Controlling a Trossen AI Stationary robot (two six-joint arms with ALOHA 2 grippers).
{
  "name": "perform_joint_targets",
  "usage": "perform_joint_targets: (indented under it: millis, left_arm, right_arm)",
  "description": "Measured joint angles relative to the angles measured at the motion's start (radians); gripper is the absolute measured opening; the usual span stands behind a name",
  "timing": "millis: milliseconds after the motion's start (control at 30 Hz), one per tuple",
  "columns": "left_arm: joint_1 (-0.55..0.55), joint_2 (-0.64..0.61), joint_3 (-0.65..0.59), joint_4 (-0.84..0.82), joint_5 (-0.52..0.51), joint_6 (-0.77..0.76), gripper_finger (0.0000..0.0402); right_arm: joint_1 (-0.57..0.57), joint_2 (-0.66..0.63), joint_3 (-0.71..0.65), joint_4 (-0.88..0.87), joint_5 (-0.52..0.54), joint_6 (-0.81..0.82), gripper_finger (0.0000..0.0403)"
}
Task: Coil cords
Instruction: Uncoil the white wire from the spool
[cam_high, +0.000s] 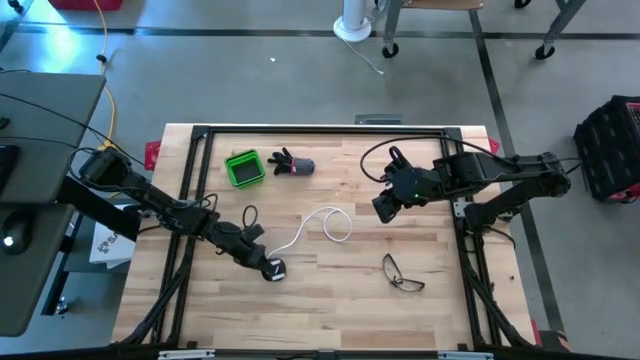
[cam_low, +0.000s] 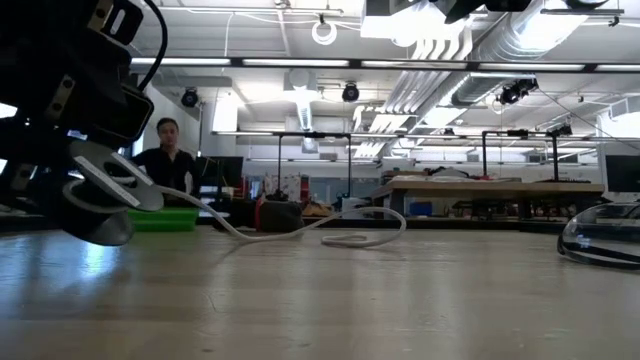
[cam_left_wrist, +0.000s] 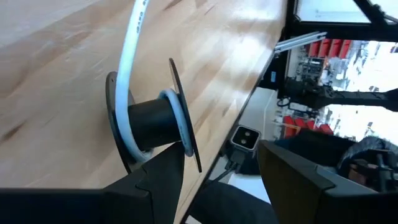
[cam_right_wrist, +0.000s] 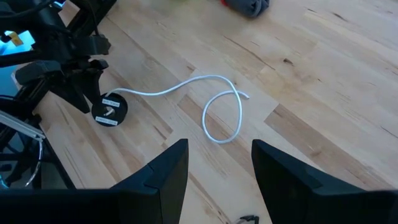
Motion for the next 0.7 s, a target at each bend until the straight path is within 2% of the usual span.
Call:
perform_joint_targets:
  millis: [700]
  left_arm:
    - [0.018, 0.000, 0.000, 0.003, -0.011, -0.008, 0.0197]
  right_arm:
    - [0.000, 0.000, 0.000, 0.000, -0.007, 0.000, 0.0171]
